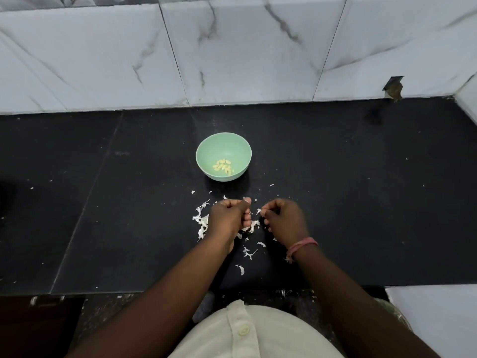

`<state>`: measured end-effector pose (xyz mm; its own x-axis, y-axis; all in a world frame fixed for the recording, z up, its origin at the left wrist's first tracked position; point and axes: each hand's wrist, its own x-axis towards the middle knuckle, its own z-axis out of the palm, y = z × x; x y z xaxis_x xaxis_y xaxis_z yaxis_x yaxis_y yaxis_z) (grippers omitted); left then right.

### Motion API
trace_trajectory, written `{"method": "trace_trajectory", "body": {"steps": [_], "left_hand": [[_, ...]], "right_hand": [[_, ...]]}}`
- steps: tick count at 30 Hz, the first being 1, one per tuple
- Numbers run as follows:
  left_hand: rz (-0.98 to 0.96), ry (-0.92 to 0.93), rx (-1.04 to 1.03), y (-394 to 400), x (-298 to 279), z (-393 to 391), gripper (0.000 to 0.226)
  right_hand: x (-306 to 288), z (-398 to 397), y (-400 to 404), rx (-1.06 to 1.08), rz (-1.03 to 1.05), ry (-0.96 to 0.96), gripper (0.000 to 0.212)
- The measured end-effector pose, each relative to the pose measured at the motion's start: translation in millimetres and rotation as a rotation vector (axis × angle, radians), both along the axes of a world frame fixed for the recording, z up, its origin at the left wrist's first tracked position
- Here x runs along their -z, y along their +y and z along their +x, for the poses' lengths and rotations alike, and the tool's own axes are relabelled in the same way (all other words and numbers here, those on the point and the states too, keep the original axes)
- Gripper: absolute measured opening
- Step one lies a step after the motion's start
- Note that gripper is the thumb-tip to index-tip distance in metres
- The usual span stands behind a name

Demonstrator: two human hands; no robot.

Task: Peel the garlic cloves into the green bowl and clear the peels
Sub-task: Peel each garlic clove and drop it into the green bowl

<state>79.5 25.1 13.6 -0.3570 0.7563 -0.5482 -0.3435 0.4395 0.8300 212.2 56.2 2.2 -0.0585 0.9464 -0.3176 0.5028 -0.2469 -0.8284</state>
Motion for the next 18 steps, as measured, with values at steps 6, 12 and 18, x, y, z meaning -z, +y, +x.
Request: {"method": "trace_trajectory", "body": {"steps": [6,12,18], "left_hand": [[-0.053,0.040,-0.031,-2.1,0.9,-3.4,0.012],[-0.072,0.009,-0.035,0.5,1.2,-7.2,0.017],[-0.081,0.009,-0.044,5.8,2.5,-7.3,0.017]], "right_hand": [[-4.1,-6.7,14.7,-0.293,0.039,-0.375,0.020],[-0.4,-0.8,18.3,-0.295,0.019,-0.395,0.020],[1.3,-1.4,21.2,-0.464,0.147,-0.502,0.016]]}}
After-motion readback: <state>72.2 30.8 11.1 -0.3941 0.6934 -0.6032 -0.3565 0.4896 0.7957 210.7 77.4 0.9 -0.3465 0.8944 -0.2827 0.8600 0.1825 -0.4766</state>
